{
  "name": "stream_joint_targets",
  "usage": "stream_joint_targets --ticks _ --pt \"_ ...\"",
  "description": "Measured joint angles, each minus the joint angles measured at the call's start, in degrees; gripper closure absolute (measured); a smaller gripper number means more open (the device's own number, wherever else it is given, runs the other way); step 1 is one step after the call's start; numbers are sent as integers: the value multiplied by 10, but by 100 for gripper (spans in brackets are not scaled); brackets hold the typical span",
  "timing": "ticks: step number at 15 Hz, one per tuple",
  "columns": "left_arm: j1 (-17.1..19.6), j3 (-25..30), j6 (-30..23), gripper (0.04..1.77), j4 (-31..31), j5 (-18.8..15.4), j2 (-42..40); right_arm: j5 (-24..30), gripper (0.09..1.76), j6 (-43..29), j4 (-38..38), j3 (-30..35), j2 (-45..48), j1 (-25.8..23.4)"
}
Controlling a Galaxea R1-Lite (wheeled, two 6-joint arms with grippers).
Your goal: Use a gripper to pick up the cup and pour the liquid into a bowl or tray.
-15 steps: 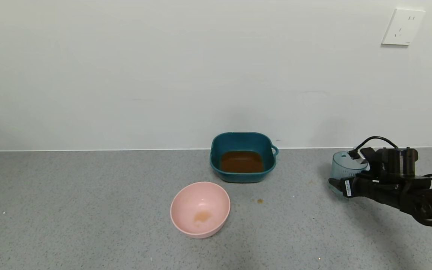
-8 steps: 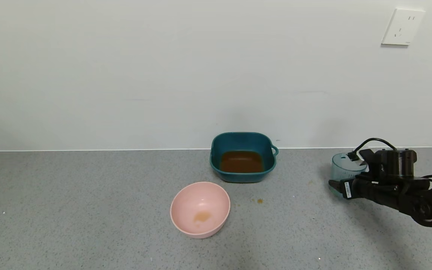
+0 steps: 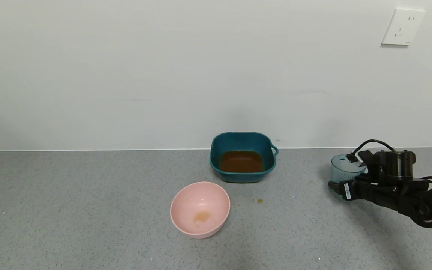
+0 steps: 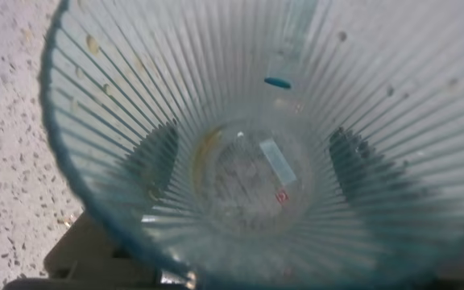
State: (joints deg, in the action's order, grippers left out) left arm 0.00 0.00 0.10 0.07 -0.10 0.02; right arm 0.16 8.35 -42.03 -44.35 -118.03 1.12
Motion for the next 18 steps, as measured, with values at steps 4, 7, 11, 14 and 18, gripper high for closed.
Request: stream_joint_targets --ticks 4,7,11,14,18 --pt "0 0 0 9 0 0 0 0 30 0 -23 6 -4 1" --pt "0 0 0 9 0 0 0 1 25 0 -23 7 -5 4" --pt "0 0 0 9 0 0 0 -1 20 18 10 9 4 4" --pt "0 0 0 9 0 0 0 -1 18 20 82 5 29 4" --pt "0 0 0 9 0 0 0 -1 17 19 128 -1 73 4"
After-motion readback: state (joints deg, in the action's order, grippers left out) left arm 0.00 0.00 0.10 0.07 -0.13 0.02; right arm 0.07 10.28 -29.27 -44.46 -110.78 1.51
